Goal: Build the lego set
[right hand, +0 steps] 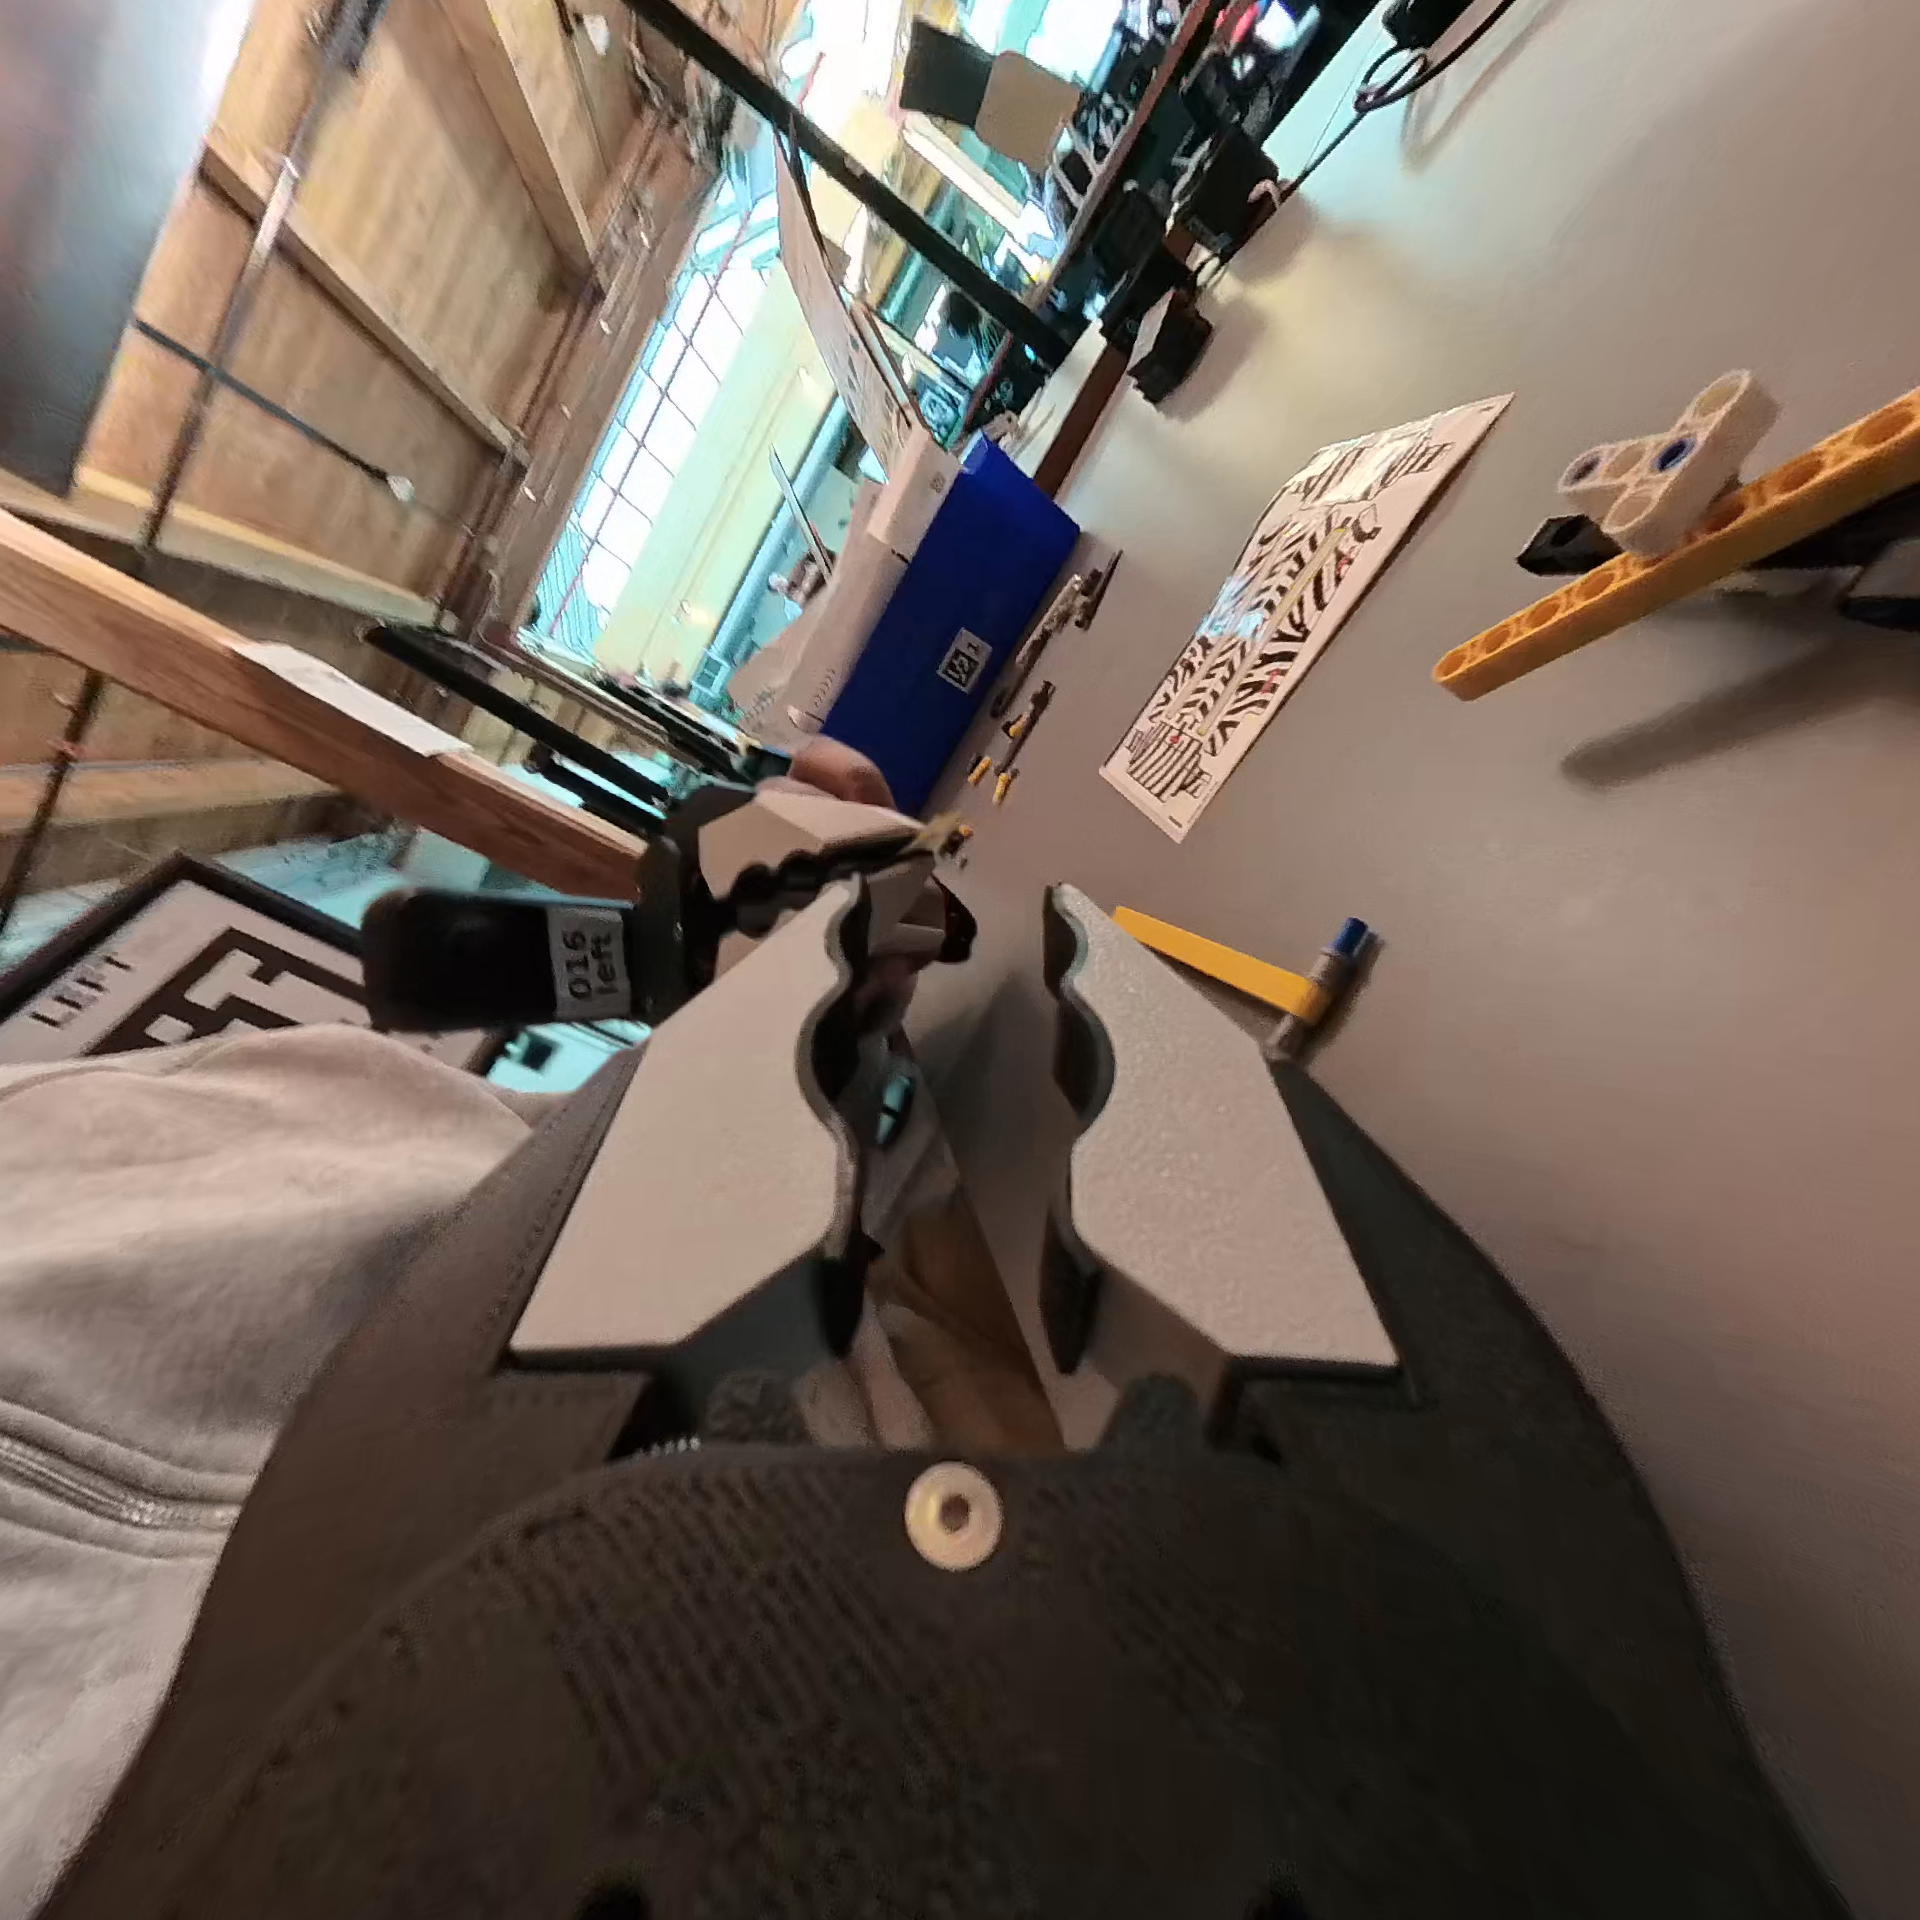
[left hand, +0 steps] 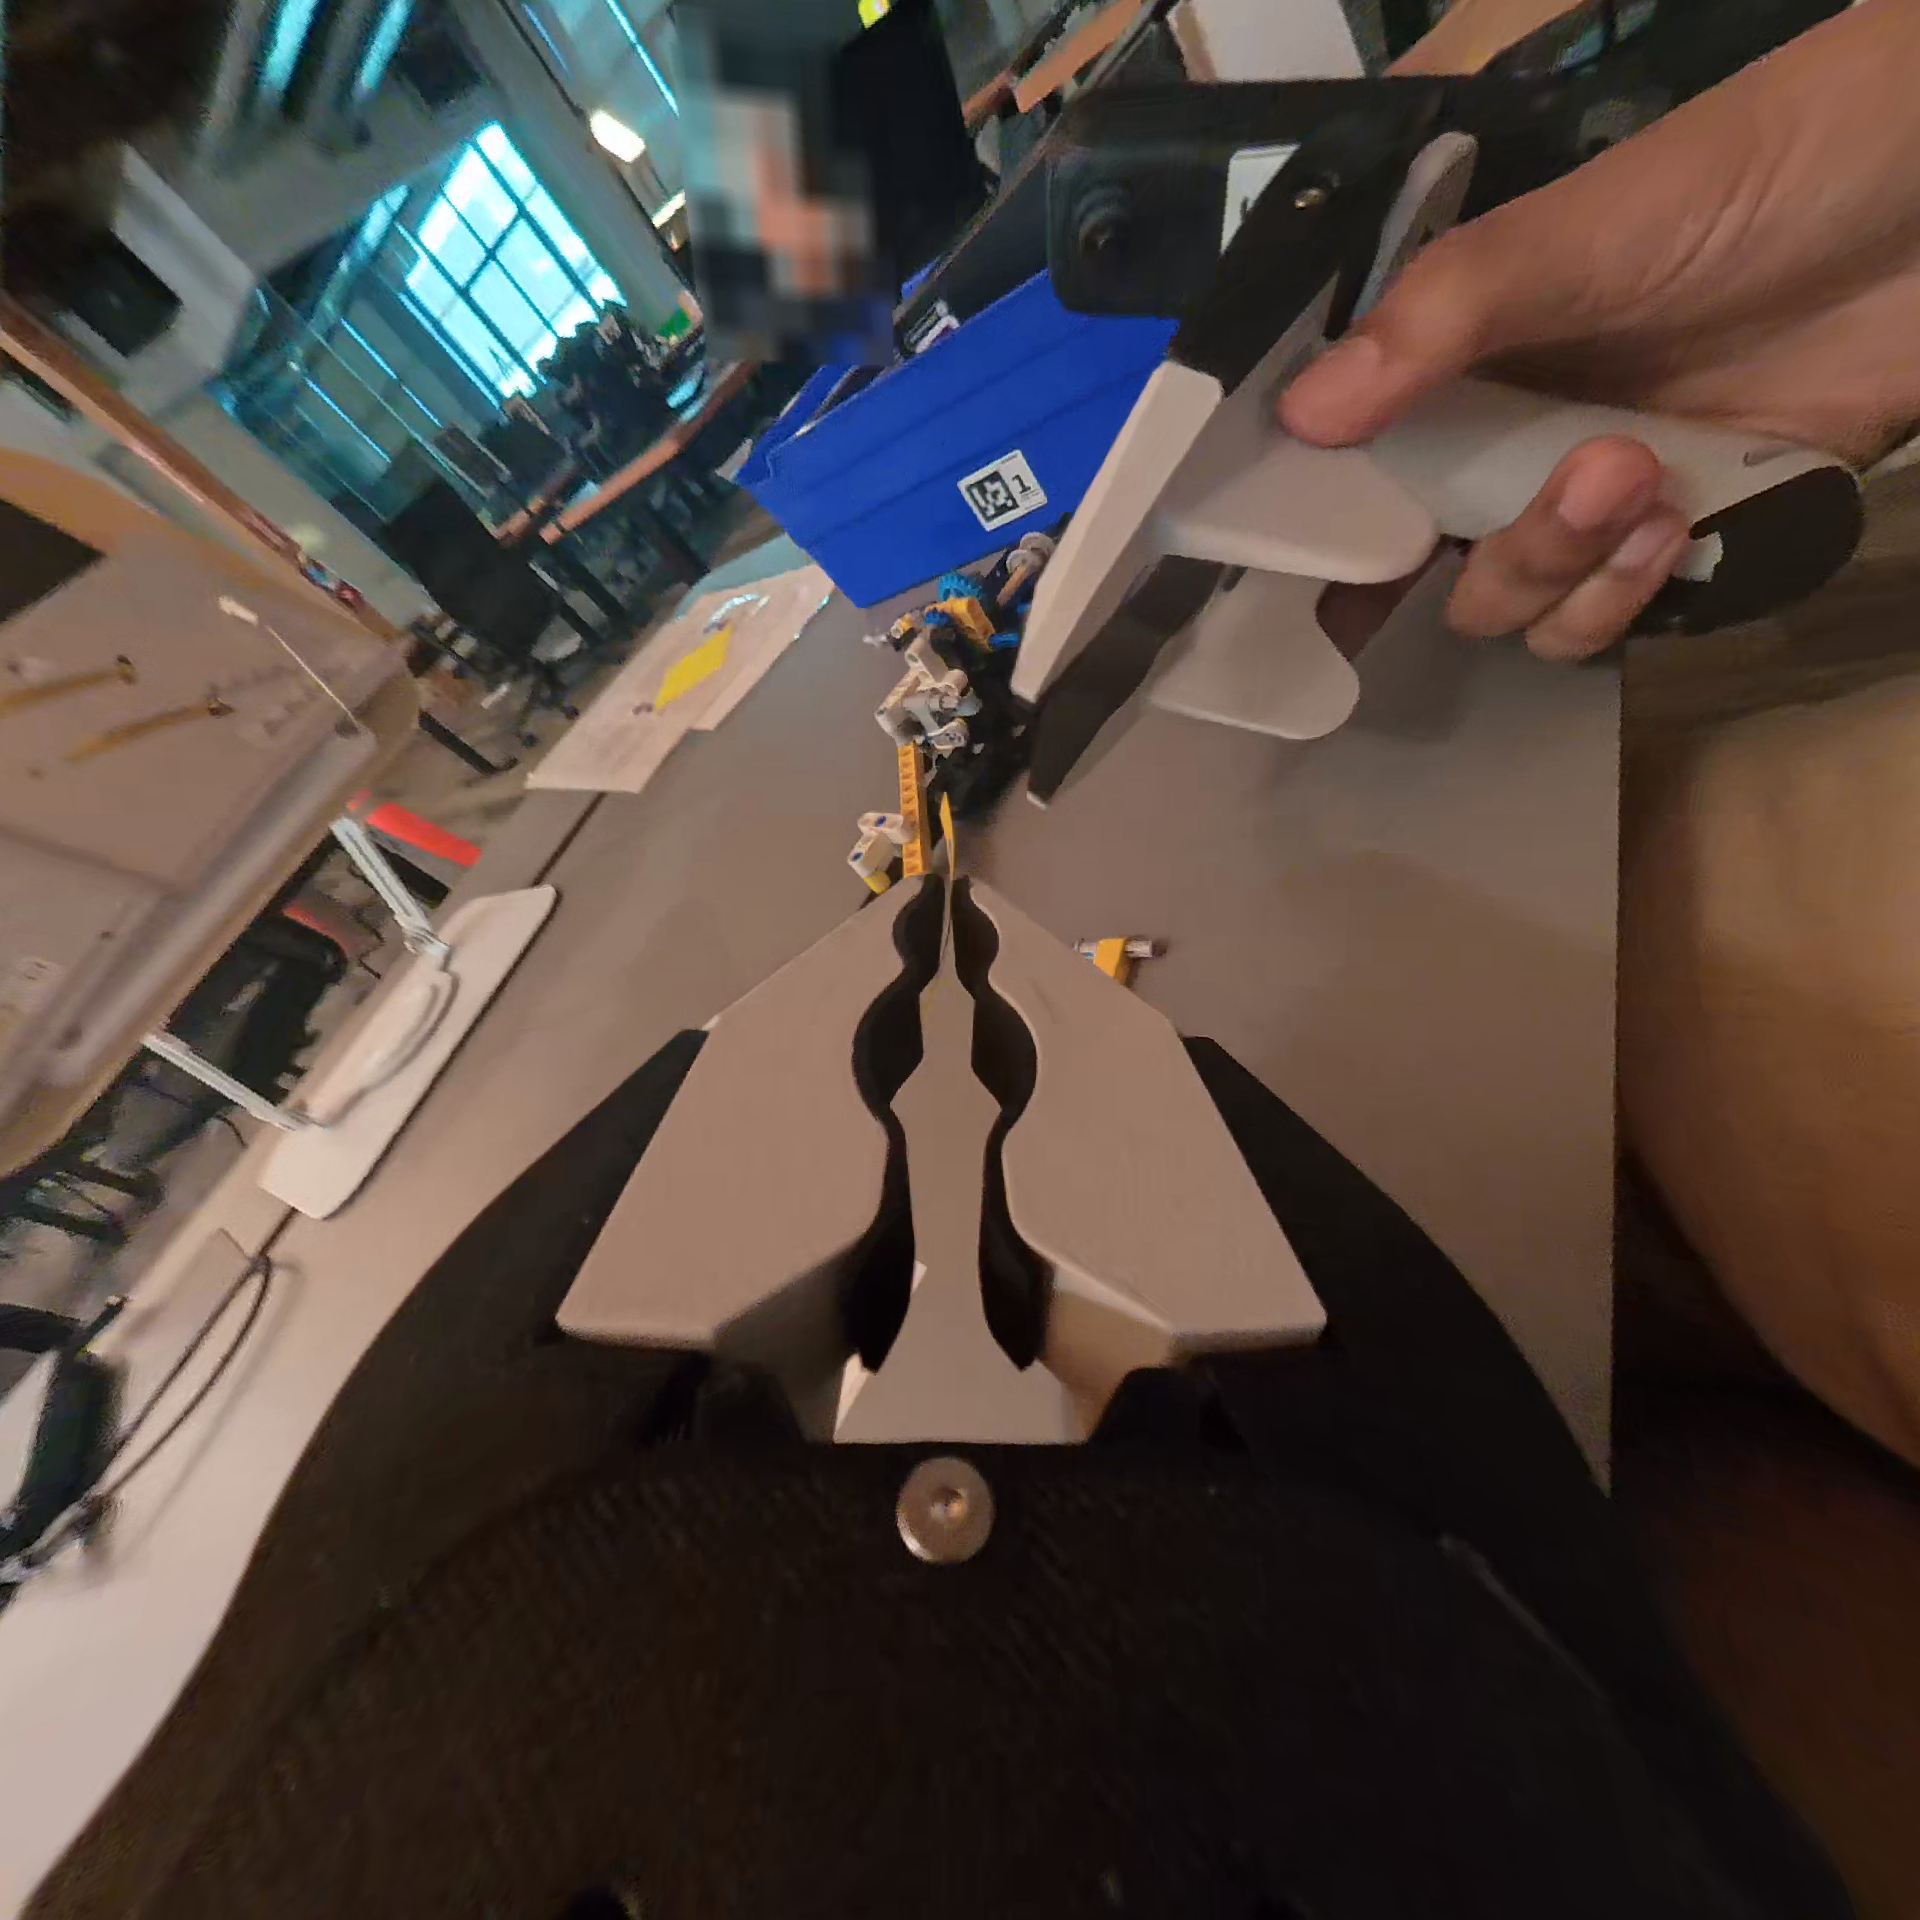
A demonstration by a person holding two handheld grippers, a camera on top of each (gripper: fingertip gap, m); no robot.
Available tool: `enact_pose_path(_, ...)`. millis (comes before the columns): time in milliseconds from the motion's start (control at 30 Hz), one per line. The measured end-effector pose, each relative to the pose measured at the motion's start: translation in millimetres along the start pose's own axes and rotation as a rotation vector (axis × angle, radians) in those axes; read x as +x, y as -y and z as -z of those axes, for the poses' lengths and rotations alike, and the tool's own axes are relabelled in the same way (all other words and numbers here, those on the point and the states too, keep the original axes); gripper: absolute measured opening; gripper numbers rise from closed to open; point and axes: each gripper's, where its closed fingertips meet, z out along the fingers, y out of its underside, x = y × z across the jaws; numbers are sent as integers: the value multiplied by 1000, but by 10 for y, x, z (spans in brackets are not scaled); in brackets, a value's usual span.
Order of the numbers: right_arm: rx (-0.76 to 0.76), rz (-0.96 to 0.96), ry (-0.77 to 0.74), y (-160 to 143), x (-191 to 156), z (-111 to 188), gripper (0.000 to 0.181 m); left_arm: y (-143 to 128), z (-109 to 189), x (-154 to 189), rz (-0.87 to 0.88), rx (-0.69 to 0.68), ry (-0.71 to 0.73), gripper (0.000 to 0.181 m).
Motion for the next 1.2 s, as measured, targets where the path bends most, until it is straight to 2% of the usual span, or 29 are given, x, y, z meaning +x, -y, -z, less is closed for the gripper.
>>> enact_pose_path(100, 48, -70, 45, 14, -40, -23, 33, 30, -1, 35, -68, 5, 12, 0)
enact_pose_path(300, 32, -142, 108, -84, -96, -104, 27, 37, -35, 162, -172, -10, 0, 0)
enact_pose_path(500, 42, -140, 109, -63, -75, -84, 21, 31, -40, 169, -145, -8, -9, 0)
enact_pose_path(600, 35, -123, 98, -33, -41, -38, 7, 48, -20, 149, -125, 6, -14, 0)
enact_pose_path(900, 15, -149, 130, -42, -65, -26, 14, 39, -35, 201, -154, 1, -27, 0)
enact_pose_path(1000, 64, -69, 153, 71, -143, 22, 17, 55, -29, 163, -90, 14, -29, 0)
enact_pose_path(1100, 78, 186, 159, 214, -325, 140, 20, 126, 16, 117, 48, 66, -70, 0)
enact_pose_path(1200, -21, 445, 2, 166, -244, 165, 26, 220, 80, 170, 288, 131, -230, 0)
